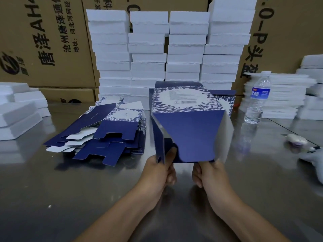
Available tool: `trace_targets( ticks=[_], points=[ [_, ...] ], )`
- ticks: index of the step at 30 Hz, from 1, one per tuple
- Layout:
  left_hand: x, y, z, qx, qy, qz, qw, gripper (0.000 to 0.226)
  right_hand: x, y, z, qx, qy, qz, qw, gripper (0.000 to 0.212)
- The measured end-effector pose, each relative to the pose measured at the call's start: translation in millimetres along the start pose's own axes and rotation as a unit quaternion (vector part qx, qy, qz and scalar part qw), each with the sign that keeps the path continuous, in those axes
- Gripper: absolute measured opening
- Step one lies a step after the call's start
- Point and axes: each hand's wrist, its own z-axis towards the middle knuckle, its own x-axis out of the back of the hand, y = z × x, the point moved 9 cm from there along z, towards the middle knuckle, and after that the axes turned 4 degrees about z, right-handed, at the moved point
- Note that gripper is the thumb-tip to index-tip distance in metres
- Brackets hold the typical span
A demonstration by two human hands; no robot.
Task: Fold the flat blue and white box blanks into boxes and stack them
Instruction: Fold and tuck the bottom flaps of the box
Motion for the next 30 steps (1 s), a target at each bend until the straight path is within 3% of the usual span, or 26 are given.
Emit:
trace_targets(
  ticks=[6,14,19,23,30],
  points=[
    [-13,8,-6,-0.043,-0.069,0.032,0.996,0.051,-2,0,-3,-0.013,-0.011,0.002,1.000,0.065],
    [-15,10,-7,-0.056,-0.084,-0.011,0.995,0.041,-18,-2,-12,-0.007,-0.074,-0.033,0.997,0.065],
    [-29,16,-13,-0.102,-0.143,0.009,0.984,0.032,-24,2,-14,-0.035,-0.080,0.037,0.996,0.066],
    [-32,17,-16,-0.089,-0.178,-0.021,0.980,0.033,-22,6,-13,-0.048,-0.066,0.042,0.996,0.060],
    [-21,4,-7,-0.037,-0.107,-0.023,0.993,0.037,-13,9,-9,-0.075,-0.025,0.016,0.997,0.067]
  ],
)
